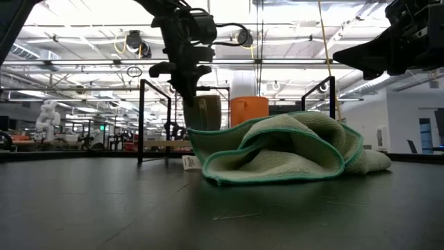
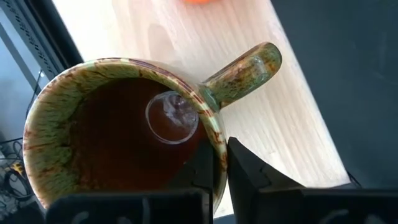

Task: Stack small to large cups/mugs on shelf
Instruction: Adjust the green mug

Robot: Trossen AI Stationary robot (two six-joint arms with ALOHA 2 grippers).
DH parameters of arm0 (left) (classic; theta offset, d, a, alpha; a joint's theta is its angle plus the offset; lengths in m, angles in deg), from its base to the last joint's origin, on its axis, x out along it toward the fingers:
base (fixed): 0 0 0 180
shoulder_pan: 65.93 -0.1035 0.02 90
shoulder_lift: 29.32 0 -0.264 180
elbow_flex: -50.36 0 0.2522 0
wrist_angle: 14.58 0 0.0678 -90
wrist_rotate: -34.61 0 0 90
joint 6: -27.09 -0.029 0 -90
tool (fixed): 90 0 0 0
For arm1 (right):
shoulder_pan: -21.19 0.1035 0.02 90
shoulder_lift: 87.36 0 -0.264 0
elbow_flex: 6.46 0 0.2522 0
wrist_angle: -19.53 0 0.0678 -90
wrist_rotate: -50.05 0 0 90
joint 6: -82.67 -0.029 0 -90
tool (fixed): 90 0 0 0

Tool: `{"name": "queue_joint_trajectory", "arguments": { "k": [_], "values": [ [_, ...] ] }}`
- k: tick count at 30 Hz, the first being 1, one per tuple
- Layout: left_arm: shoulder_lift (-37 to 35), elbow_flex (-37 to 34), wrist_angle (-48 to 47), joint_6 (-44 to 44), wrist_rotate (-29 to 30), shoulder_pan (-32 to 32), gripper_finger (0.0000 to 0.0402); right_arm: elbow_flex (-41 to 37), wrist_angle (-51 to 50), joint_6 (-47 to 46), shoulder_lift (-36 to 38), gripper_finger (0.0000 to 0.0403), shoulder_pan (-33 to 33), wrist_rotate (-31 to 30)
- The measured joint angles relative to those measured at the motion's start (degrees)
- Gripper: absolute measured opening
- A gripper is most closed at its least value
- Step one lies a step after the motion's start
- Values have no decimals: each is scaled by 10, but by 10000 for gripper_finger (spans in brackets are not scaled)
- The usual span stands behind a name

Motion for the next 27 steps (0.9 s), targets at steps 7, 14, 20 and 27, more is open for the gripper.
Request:
{"name": "queue_joint_trajectory", "arguments": {
  "k": [7,14,20,27],
  "values": [
    [-16,-1,-24,0,6,12,20,0,0,0,0,0,0,0],
    [-43,-1,-33,10,-20,18,20,0,7,0,0,0,0,0],
    [-45,-1,-60,17,-40,20,20,0,14,1,0,0,0,0],
    [-45,-1,-88,27,-47,26,20,0,17,2,0,0,0,0]
  ]
}}
